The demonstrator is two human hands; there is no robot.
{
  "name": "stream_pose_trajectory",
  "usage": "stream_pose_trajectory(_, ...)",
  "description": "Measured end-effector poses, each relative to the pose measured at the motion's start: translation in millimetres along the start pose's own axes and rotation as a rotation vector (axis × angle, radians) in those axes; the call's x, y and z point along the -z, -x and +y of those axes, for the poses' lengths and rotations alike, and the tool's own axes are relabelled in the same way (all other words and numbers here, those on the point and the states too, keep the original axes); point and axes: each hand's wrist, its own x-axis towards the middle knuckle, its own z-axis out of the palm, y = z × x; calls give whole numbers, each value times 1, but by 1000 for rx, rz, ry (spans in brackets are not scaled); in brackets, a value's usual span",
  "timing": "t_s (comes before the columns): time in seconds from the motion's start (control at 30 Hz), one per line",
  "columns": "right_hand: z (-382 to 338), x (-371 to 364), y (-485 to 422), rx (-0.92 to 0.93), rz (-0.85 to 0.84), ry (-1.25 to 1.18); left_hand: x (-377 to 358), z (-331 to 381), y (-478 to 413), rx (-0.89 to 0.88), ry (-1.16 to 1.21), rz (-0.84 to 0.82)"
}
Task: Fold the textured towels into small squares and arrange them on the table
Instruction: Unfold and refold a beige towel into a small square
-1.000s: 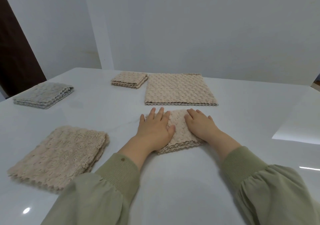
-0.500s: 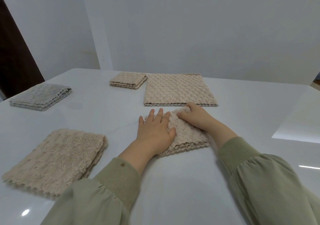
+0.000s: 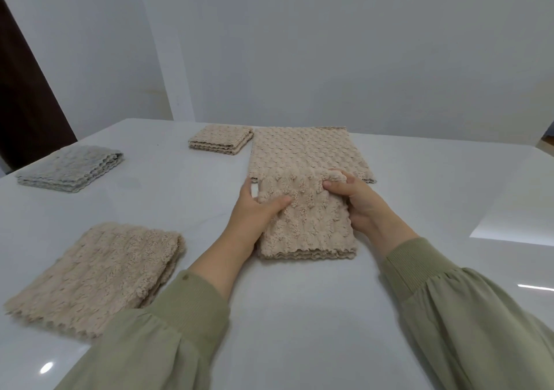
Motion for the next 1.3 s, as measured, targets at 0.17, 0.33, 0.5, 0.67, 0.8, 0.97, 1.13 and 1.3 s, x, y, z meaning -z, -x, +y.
stream_pose_trajectory(0.17, 3, -6, 2, -27, -36, -39, 1, -3, -1, 60, 91, -4)
stream_pose_trajectory(0.33, 7, -8, 3, -122, -77, 88, 4, -5, -8, 12, 160, 135)
stream_pose_trajectory(0.5, 11, -9, 1, -68, -103, 209, 7, -9, -15, -91, -27, 207)
stream_pose_trajectory(0.67, 16, -7, -2, 26, 60, 215, 7, -10, -18, -220, -185, 193)
stream_pose_trajectory(0.8, 19, -5, -2, 105, 216, 285, 4, -10, -15, -66, 125, -44)
stream_pose_trajectory(0.97, 13, 1, 3, 83, 245, 175, -11, -9, -15, -88, 150, 18)
stream_pose_trajectory(1.13, 3, 4, 14, -153, 12, -194, -24, -7, -22, -89, 254, 94)
stream_pose_trajectory(1.3, -4, 6, 8, -132, 53, -247, -42, -9, -35, -96, 252, 165)
